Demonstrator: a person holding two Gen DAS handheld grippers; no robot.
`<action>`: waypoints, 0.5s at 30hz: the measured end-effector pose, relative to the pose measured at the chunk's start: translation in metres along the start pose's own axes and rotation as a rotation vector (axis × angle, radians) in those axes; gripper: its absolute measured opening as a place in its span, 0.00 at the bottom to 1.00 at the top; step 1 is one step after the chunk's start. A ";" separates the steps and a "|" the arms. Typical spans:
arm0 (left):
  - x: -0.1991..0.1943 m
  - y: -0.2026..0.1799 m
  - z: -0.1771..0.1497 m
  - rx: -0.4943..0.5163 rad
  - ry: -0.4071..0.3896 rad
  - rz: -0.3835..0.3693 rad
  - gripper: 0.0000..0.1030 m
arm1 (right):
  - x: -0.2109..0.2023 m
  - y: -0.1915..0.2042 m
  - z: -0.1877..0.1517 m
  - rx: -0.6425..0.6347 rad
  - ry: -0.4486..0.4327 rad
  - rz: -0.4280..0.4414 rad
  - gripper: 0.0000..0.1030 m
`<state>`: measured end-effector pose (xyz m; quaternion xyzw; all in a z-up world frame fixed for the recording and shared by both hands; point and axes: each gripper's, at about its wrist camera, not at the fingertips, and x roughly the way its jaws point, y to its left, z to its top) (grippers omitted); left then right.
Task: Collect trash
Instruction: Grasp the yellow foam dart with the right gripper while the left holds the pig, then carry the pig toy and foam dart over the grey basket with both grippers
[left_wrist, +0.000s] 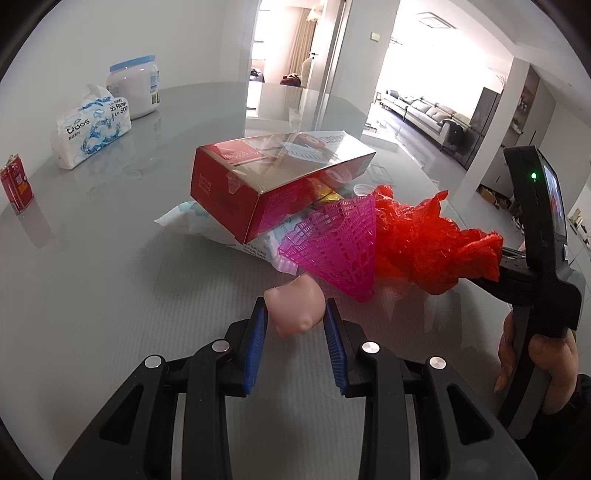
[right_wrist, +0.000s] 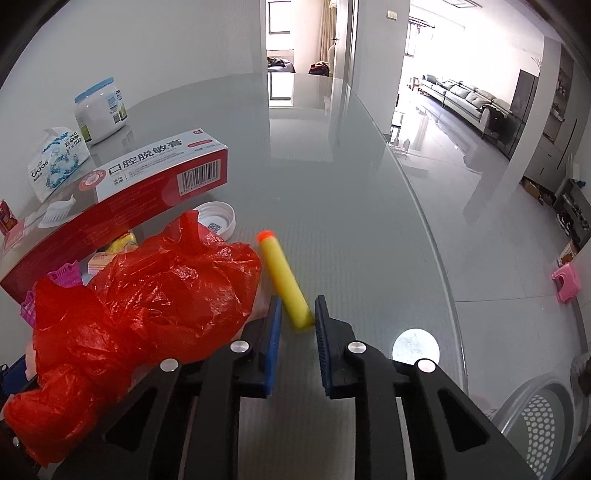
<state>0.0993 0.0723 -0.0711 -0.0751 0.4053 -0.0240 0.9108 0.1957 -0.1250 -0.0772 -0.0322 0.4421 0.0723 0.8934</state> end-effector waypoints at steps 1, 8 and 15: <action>0.000 0.000 0.000 -0.002 -0.002 -0.001 0.30 | -0.002 -0.001 -0.002 0.009 -0.006 0.008 0.14; -0.004 0.005 0.000 -0.017 -0.012 -0.021 0.30 | -0.026 -0.013 -0.023 0.083 -0.037 0.036 0.14; -0.016 0.009 -0.007 -0.024 -0.024 -0.053 0.30 | -0.052 -0.026 -0.063 0.167 -0.026 0.047 0.13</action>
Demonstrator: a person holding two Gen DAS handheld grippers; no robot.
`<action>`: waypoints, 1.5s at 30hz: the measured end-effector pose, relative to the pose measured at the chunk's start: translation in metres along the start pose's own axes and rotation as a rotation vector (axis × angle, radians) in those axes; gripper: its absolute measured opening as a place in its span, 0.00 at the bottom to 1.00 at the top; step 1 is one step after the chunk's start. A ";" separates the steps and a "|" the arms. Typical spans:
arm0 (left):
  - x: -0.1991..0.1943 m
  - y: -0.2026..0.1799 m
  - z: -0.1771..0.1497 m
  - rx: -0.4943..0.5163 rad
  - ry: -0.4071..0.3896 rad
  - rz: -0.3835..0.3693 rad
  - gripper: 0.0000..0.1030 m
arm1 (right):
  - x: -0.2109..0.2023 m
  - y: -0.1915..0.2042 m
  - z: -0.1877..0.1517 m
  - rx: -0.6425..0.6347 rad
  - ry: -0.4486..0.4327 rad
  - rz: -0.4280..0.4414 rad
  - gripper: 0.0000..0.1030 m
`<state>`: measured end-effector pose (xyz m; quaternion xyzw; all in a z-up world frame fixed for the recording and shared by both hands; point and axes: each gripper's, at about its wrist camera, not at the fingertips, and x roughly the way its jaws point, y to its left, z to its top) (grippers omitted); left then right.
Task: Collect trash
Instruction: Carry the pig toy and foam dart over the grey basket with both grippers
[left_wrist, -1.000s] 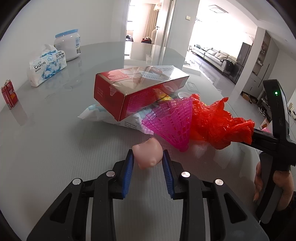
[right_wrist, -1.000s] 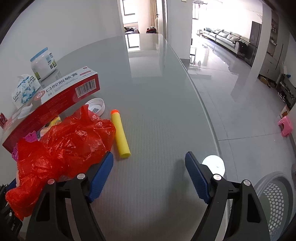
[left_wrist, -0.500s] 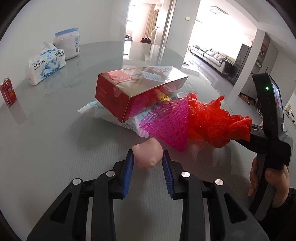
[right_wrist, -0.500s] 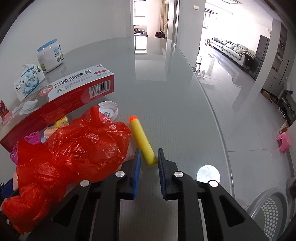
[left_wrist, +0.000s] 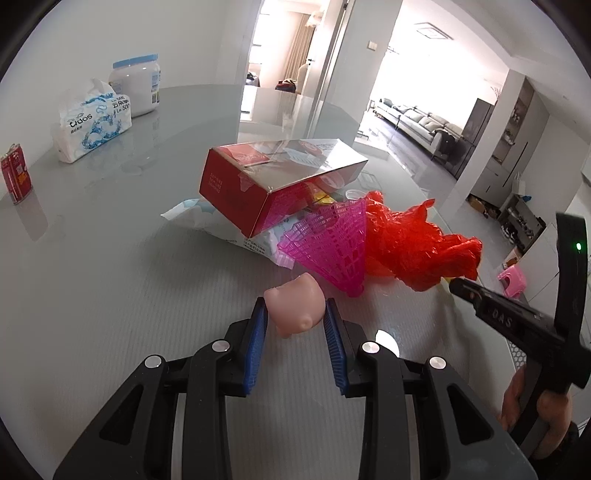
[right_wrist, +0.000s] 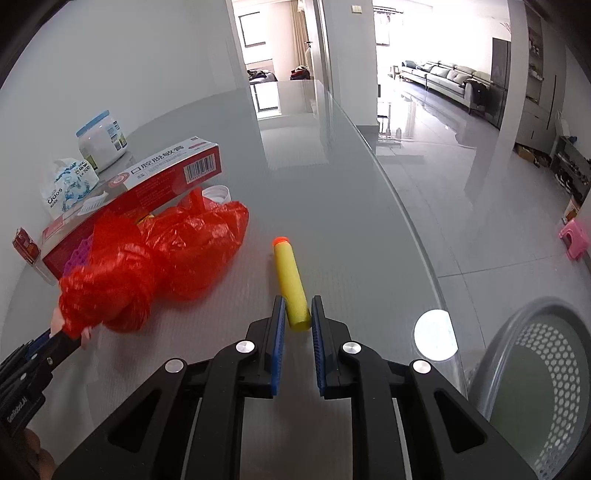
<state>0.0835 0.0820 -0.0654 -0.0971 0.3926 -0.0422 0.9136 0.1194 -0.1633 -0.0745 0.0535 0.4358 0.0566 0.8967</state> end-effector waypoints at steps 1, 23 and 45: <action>-0.002 -0.001 -0.002 0.001 -0.002 -0.001 0.30 | -0.004 -0.002 -0.005 0.008 -0.001 0.000 0.13; -0.040 -0.141 -0.044 0.267 0.023 -0.230 0.30 | -0.121 -0.101 -0.100 0.252 -0.094 -0.105 0.13; 0.022 -0.308 -0.074 0.557 0.156 -0.380 0.30 | -0.158 -0.211 -0.152 0.482 -0.115 -0.245 0.12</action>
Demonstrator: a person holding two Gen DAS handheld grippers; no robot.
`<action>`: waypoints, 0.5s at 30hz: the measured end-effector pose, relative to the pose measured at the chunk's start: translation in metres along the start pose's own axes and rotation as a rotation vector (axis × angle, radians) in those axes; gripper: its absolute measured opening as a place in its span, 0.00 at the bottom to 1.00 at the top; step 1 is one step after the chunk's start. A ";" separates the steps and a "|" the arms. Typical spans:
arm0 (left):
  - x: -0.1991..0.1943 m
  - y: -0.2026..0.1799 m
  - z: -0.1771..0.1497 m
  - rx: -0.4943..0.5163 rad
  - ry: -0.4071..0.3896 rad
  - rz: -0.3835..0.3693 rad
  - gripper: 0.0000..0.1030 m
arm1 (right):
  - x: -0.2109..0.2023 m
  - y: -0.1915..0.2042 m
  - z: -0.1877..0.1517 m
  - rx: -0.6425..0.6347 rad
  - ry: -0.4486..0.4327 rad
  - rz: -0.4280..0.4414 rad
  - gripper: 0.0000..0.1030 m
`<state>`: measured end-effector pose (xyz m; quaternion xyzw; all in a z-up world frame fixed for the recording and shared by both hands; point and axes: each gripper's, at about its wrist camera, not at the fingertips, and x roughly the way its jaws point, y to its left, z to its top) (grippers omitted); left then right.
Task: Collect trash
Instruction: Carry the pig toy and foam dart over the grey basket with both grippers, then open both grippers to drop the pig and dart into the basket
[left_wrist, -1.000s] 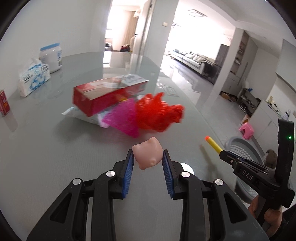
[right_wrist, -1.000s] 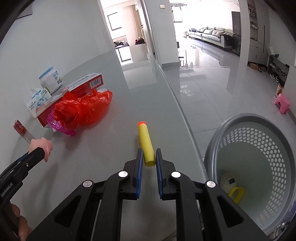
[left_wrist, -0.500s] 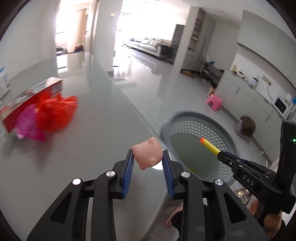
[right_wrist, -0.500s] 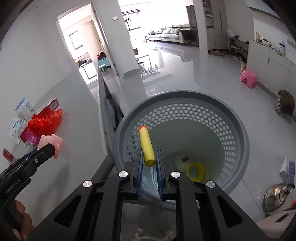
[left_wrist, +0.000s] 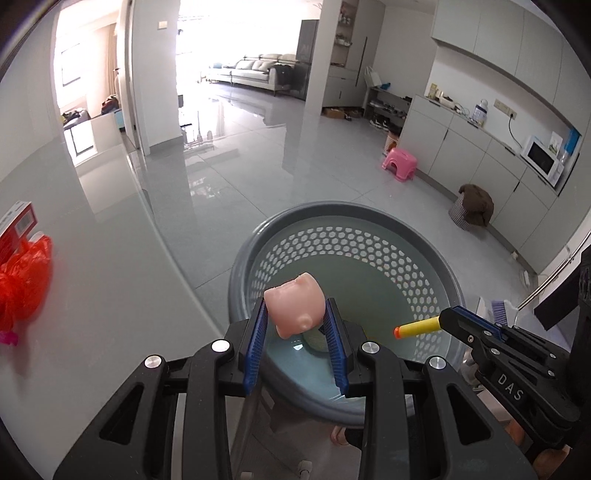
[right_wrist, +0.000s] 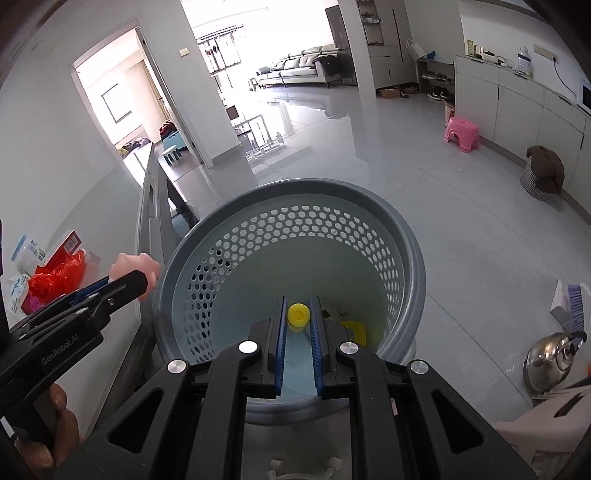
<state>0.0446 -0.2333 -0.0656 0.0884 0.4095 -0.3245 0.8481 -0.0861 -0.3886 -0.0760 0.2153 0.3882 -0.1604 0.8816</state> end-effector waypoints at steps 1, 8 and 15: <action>0.003 -0.002 0.001 0.005 0.005 0.001 0.30 | 0.002 -0.001 0.001 0.001 0.002 0.000 0.12; 0.025 -0.010 0.008 0.022 0.049 0.003 0.30 | 0.017 -0.005 0.007 0.014 0.022 0.016 0.12; 0.035 -0.010 0.010 0.019 0.066 0.010 0.30 | 0.027 -0.010 0.009 0.014 0.032 0.029 0.12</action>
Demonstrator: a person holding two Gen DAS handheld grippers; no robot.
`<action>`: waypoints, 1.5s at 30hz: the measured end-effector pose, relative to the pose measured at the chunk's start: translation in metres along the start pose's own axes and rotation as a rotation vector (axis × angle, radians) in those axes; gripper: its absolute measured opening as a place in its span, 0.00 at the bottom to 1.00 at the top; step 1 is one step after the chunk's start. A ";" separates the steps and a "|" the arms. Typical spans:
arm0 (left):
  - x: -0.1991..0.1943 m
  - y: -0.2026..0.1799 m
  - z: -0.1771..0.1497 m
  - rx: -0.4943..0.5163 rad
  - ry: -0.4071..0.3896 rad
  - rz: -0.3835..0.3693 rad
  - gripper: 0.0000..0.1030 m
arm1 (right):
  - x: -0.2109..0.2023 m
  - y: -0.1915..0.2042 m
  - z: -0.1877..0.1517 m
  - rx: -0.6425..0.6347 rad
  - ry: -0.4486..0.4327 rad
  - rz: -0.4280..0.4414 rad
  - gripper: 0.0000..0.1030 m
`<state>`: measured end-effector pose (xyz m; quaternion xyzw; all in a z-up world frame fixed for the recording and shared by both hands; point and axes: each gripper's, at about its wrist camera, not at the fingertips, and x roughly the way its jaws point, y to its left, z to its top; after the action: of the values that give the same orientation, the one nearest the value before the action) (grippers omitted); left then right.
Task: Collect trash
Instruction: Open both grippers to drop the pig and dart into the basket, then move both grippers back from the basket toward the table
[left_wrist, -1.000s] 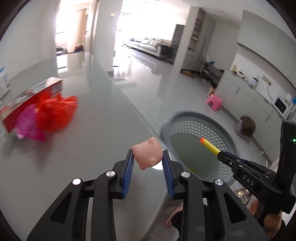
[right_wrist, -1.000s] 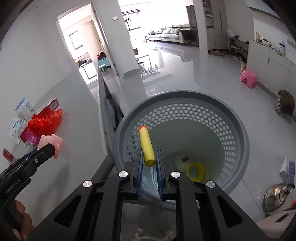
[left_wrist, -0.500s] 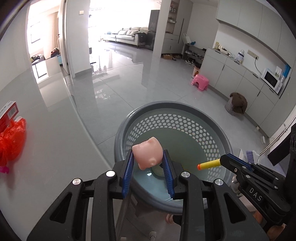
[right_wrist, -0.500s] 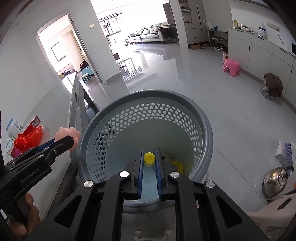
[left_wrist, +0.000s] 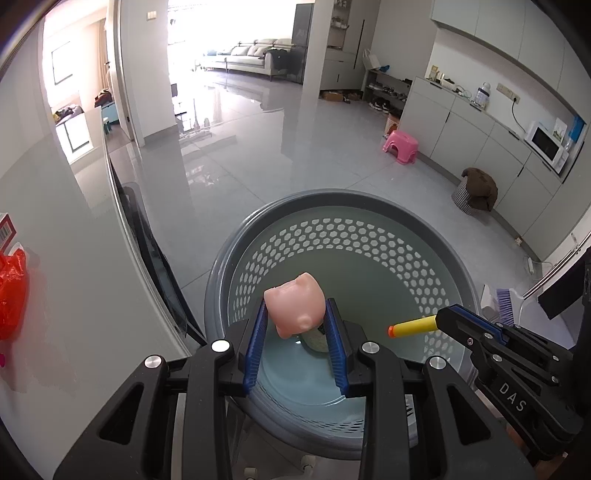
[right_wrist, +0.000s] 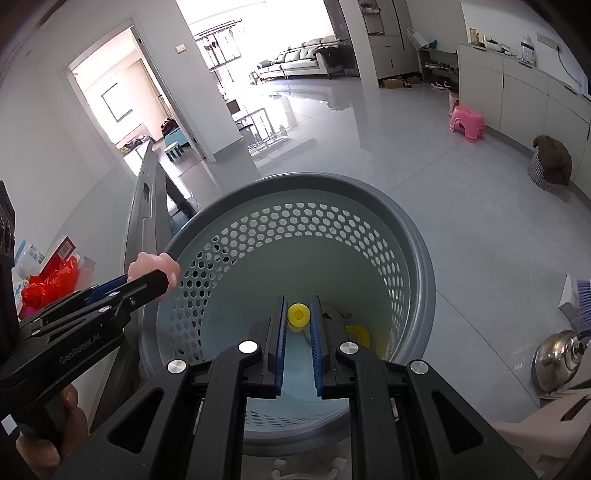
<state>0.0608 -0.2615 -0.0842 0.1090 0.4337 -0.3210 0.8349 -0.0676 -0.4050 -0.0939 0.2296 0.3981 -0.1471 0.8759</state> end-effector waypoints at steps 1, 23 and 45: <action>0.002 -0.001 0.002 0.001 0.002 0.000 0.30 | 0.001 0.000 0.000 0.001 0.002 0.001 0.12; 0.000 -0.003 0.004 -0.003 -0.007 0.001 0.56 | -0.009 -0.006 0.002 0.023 -0.032 0.004 0.32; -0.057 0.014 -0.015 -0.021 -0.091 0.006 0.66 | -0.050 0.021 -0.013 -0.008 -0.089 0.004 0.47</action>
<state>0.0363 -0.2188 -0.0492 0.0866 0.3985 -0.3185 0.8557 -0.0982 -0.3762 -0.0573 0.2203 0.3587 -0.1538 0.8939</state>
